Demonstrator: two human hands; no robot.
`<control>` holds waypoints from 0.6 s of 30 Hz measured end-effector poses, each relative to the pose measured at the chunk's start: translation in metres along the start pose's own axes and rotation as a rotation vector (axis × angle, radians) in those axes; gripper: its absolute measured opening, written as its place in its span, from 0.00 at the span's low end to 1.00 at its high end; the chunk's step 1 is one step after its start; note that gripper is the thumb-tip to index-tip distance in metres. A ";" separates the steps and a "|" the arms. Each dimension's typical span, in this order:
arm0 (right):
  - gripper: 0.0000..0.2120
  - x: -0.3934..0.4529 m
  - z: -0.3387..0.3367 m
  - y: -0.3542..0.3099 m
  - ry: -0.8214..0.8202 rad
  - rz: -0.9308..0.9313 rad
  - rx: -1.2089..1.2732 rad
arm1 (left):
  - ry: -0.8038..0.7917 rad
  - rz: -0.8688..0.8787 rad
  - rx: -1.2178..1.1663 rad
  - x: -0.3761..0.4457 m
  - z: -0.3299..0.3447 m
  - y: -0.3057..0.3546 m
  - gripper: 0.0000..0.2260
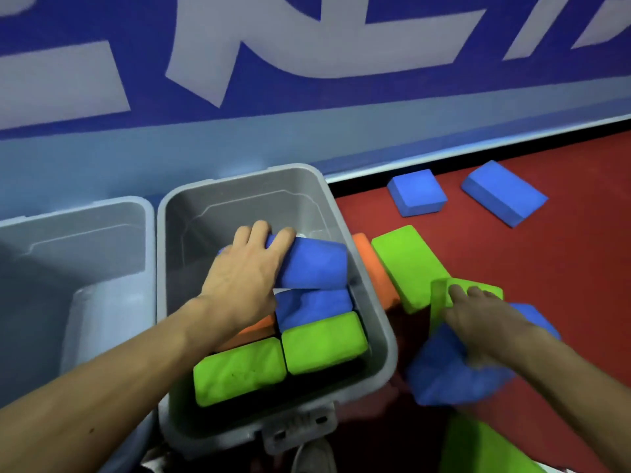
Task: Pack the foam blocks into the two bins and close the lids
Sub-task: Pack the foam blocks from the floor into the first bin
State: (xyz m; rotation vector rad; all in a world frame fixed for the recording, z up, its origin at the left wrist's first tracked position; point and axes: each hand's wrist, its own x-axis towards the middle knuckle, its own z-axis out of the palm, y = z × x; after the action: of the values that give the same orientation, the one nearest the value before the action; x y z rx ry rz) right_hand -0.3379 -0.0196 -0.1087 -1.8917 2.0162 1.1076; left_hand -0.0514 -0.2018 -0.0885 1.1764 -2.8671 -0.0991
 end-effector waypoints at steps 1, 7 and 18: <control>0.22 -0.008 -0.025 0.003 0.116 -0.017 -0.007 | 0.003 -0.015 0.003 -0.002 -0.004 0.002 0.34; 0.22 -0.050 -0.173 0.008 0.573 0.050 -0.154 | 0.073 -0.134 -0.027 -0.012 -0.038 -0.023 0.36; 0.20 0.085 -0.215 -0.110 0.637 -0.003 -0.036 | -0.039 -0.315 -0.211 -0.036 0.005 -0.101 0.35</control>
State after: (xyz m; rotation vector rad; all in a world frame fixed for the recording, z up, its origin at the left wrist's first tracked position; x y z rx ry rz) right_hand -0.1758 -0.2080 -0.0485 -2.4964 2.2837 0.5743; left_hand 0.0451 -0.2483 -0.1010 1.5794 -2.5949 -0.4262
